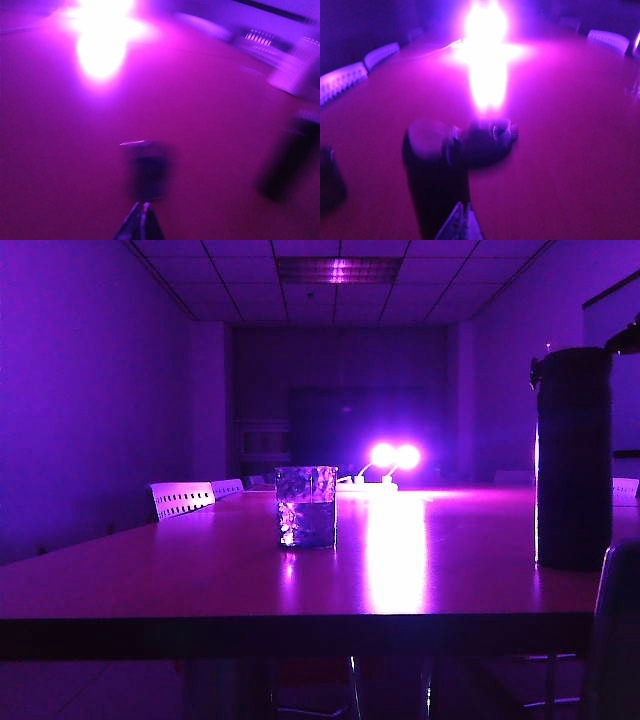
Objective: Pick up the black thermos cup, pour some water from it into the cup, and then put the thermos cup back on the table.
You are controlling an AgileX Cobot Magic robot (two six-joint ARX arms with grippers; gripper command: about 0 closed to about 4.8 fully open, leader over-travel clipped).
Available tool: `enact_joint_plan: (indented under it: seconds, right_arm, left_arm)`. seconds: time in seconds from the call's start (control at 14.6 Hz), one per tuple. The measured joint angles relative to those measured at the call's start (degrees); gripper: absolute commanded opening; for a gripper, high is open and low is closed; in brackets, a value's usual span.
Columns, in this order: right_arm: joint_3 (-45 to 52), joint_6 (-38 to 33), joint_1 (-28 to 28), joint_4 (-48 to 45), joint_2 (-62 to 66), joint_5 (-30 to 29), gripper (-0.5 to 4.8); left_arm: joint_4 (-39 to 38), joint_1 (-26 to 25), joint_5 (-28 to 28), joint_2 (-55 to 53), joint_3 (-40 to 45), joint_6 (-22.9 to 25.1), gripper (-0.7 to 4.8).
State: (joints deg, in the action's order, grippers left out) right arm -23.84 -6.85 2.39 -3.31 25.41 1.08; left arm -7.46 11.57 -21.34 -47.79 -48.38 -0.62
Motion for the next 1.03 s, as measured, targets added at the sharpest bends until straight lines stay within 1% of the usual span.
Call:
enact_joint_plan:
  seconds: [0.07, 0.14, 0.21, 0.27, 0.34, 0.41, 0.48, 0.55, 0.69, 1.03]
  right_arm:
    - [0.02, 0.0, 0.0, -3.23, 1.55, -0.17, -0.06]
    - [-0.11, -0.33, 0.0, -6.19, 3.5, -1.53, -0.06]
    - [-0.17, -0.9, 0.26, -7.48, 5.44, -3.78, -0.06]
    - [-0.11, -1.53, 1.55, -7.3, 7.37, -4.55, -0.06]
    - [-0.07, -1.75, 2.62, -7.06, 8.46, -4.92, -0.04]
    - [-0.09, -1.79, 3.82, -7.54, 10.08, -4.83, 0.36]
    - [-0.09, -1.84, 4.04, -8.11, 11.89, -4.79, 1.93]
    - [-0.07, -1.84, 4.09, -7.87, 14.05, -5.31, 4.79]
    - [-0.07, -1.9, 4.15, -8.17, 17.0, -7.13, 4.79]
    - [-0.09, -1.64, 4.22, -15.78, 28.0, -5.33, 4.79]
  left_arm:
    - [-0.09, 4.59, 0.42, -1.68, -1.31, 1.31, -0.05]
    - [-1.29, 8.9, 2.64, -2.99, -2.43, 1.95, -0.05]
    - [-2.14, 12.5, 5.38, -3.69, -2.93, 2.12, -0.05]
    - [-3.21, 15.61, 6.36, -4.11, -2.97, 2.12, -0.05]
    - [-4.52, 17.57, 6.43, -4.31, -2.97, 2.12, -0.05]
    - [-6.34, 18.49, 7.21, -4.26, -2.97, 2.12, -0.05]
    - [-6.78, 18.49, 7.69, -4.28, -2.97, 2.1, -0.05]
    - [-6.69, 18.67, 7.65, -4.26, -2.97, 2.1, -0.05]
    - [-6.51, 18.64, 7.67, -4.26, -2.97, 2.1, -0.05]
    - [-5.99, 18.67, 7.41, -4.28, -2.97, 2.1, -0.05]
